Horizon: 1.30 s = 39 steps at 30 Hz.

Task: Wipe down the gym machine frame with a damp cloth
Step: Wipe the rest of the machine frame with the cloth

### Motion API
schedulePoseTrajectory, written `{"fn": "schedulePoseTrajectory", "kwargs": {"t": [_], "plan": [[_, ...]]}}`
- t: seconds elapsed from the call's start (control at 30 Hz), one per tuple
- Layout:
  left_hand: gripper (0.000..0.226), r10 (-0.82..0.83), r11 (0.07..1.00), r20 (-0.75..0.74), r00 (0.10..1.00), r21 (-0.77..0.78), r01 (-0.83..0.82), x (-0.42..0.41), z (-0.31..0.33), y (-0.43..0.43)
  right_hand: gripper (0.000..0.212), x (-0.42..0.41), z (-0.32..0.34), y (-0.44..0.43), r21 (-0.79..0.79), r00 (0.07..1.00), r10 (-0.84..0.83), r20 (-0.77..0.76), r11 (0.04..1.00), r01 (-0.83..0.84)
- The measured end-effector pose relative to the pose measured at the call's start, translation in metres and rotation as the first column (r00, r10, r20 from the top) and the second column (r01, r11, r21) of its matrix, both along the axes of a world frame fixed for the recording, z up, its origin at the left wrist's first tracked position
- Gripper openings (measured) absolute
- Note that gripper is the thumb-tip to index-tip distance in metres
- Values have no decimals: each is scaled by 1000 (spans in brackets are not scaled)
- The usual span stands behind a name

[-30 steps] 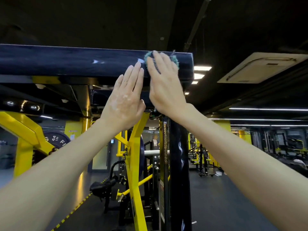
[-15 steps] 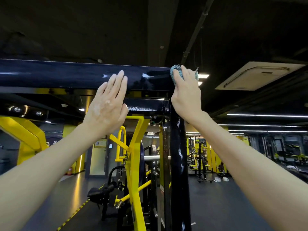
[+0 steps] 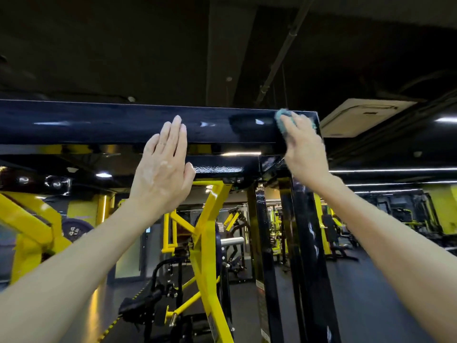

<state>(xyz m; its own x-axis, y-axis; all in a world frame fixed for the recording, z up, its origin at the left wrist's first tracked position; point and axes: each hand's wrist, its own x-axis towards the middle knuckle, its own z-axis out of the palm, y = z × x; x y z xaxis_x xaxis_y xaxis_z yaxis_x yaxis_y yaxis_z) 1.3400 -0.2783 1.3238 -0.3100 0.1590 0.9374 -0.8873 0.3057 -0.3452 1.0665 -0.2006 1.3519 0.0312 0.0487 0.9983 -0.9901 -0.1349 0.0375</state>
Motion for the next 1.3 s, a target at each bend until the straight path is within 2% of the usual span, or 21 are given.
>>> {"fn": "schedulePoseTrajectory", "kwargs": {"t": [0.1, 0.17, 0.33, 0.43, 0.5, 0.63, 0.77, 0.83, 0.97, 1.07, 1.17, 1.3], "plan": [[65, -8, 1000, 29, 1000, 0, 8, 10, 0, -4, 50, 15, 0, -4, -36, 991, -19, 131, 999, 23], [65, -30, 1000, 38, 999, -1, 30, 9, -1, -5, 52, 38, 5, -10, -48, 991, -22, 132, 998, 28], [66, -60, 998, 18, 998, 1, 60, 6, -2, -9, 51, 106, 8, -31, -24, 989, 33, -144, 999, -37], [67, -61, 998, 15, 998, 5, 61, 6, -2, -9, 47, 101, 9, -26, 8, 968, 31, -249, 1000, -29], [66, -74, 997, 6, 997, 10, 74, 5, -4, -8, 47, 74, 9, -20, 28, 977, -1, -212, 1000, 8], [68, -94, 995, 0, 996, 17, 94, 3, -4, -7, 49, 28, -1, -10, 17, 999, -25, -25, 1000, 26], [68, -90, 996, -14, 996, 11, 90, 1, -4, -8, 47, 50, 4, -18, -96, 998, -20, 53, 995, 25], [68, -89, 996, -19, 996, 7, 89, 0, -4, -8, 49, 77, 5, -25, -124, 1000, 0, -20, 992, -3], [69, -70, 998, -26, 997, -3, 70, 0, -4, -9, 54, 124, 1, -40, -54, 973, 60, -222, 996, -74], [70, -65, 998, -34, 997, 1, 65, 0, -5, -9, 51, 112, 3, -34, 2, 953, 54, -298, 998, -56], [70, -85, 996, -39, 996, 7, 85, -1, -5, -10, 52, 71, 6, -22, 43, 974, 19, -225, 999, -9], [70, -96, 995, -44, 994, 4, 96, -2, -5, -10, 47, 15, 4, -9, -13, 998, -13, -58, 1000, 12]]}}
